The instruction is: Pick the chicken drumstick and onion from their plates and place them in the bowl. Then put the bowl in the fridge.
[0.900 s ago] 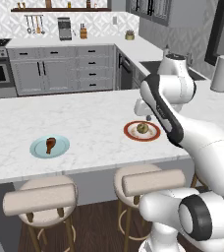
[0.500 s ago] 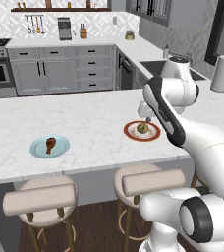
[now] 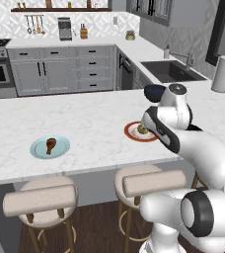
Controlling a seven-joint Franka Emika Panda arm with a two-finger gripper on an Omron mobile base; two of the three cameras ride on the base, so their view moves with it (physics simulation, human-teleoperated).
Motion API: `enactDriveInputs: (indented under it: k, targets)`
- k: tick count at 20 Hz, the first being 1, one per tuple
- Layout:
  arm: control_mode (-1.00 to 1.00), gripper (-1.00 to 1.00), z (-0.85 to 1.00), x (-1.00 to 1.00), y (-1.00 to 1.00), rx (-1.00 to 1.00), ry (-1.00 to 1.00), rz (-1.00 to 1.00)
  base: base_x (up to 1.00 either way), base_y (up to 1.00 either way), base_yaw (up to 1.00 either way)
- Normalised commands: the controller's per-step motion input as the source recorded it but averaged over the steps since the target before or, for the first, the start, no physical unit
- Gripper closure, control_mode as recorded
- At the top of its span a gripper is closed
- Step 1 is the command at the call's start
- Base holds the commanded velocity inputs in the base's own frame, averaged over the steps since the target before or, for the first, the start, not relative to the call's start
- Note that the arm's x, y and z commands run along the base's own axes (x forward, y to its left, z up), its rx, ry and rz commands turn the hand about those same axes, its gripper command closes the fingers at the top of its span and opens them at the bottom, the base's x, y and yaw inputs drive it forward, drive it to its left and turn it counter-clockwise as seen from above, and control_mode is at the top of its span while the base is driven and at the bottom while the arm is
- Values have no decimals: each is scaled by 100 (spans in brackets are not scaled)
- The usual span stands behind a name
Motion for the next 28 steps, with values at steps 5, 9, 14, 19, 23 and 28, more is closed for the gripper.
enactDriveInputs:
  k: [5, 9, 14, 19, 23, 28]
  targets:
    - [-100, -100, -30, 98, -24, 18, 0, -8, 0, 0, 0]
    - [-100, -100, -6, 75, -19, 17, 14, -10, 0, 0, 0]
    - [-100, -100, -8, 52, -11, 5, 28, -7, 0, 0, 0]
    - [-100, -100, -33, 60, -4, 0, 16, -1, 0, 0, 0]
    - [-100, -100, -60, 27, 0, 0, 9, 0, 0, 0, 0]
    - [-100, -100, -42, 23, -3, 0, 5, 0, 0, 0, 0]
